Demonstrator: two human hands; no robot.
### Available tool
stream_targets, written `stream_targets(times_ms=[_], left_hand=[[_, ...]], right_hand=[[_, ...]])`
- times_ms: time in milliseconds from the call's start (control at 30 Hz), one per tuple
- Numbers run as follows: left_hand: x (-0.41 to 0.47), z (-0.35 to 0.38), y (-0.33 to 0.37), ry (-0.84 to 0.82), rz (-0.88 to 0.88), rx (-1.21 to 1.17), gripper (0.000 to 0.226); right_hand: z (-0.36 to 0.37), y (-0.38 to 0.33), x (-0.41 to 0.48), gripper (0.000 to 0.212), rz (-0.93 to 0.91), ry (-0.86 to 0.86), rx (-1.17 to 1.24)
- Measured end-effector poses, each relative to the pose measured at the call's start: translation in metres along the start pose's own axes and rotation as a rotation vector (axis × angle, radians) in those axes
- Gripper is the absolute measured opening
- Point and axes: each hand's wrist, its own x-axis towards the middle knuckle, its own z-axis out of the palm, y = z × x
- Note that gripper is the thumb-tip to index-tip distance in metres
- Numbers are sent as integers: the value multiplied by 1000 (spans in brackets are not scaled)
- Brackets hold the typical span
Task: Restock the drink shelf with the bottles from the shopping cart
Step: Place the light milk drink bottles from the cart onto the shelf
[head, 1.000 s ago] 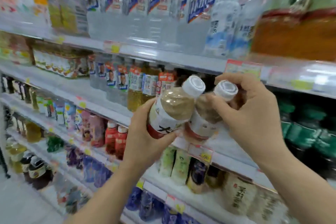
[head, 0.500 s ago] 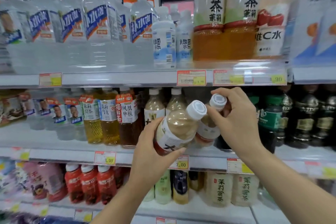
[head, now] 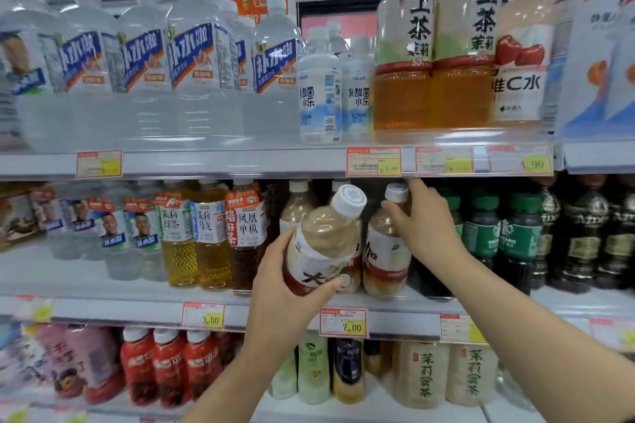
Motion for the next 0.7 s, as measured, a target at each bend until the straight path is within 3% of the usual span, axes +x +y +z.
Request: stream_targets(times_ms=[200,333,433,533,700], left_hand=[[-1,-3,-12,32,-40,-9,78],[-2,-6,-18,48,-49,-1,81],[-3,-8,-20,65,-53,-15,76],[-3,-12,-22,69,-64,-33,74],[-3,-14,-23,73,-96,-67,74]], right_hand=[[19,5,9,34,72,12,53],[39,7,-31,78,85,85,199],[60,20,-63,99,139,109,94],[69,33,-63,104,103,116,17],[63,40,-39,100,211,-55,59]])
